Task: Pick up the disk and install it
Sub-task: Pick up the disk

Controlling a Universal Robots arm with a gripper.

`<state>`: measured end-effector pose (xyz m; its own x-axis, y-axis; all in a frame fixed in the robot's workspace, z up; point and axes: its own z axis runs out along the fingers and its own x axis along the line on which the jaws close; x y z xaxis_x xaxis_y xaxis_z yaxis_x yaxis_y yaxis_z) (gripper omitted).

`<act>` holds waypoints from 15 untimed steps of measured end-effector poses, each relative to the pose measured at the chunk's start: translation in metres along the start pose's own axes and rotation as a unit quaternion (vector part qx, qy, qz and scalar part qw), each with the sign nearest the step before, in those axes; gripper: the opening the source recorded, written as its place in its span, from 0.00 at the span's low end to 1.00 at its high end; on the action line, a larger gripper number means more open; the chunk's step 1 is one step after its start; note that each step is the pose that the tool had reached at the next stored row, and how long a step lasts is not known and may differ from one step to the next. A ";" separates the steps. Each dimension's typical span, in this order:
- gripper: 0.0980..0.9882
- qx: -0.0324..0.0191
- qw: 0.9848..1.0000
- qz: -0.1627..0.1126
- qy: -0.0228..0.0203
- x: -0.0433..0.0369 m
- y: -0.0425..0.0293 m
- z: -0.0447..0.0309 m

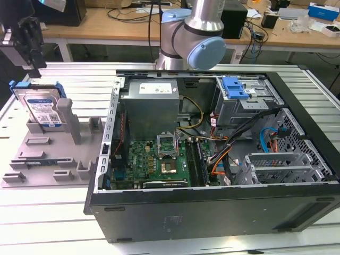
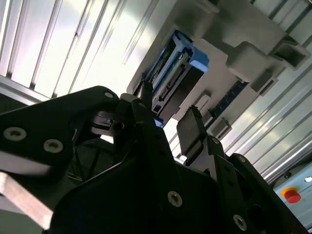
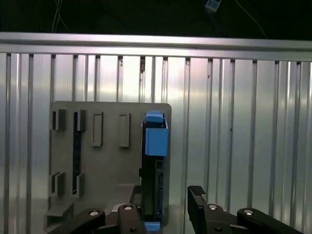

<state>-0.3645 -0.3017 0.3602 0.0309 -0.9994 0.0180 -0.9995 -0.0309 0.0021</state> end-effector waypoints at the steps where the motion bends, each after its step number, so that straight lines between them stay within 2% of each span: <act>1: 0.43 0.000 1.000 0.000 0.000 0.0001 0.0030 0.0001; 2: 0.43 0.000 1.000 0.000 0.000 0.0006 0.0074 0.0002; 6: 0.43 0.000 1.000 0.000 0.000 0.0055 0.0172 0.0023; 10: 0.43 0.000 1.000 0.000 0.000 0.0122 0.0212 0.0068; 15: 0.43 0.000 1.000 0.000 0.000 0.0132 0.0230 0.0130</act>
<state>-0.3872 -0.3158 0.3475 0.0310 -0.9994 0.0179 -0.9995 -0.0310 0.0021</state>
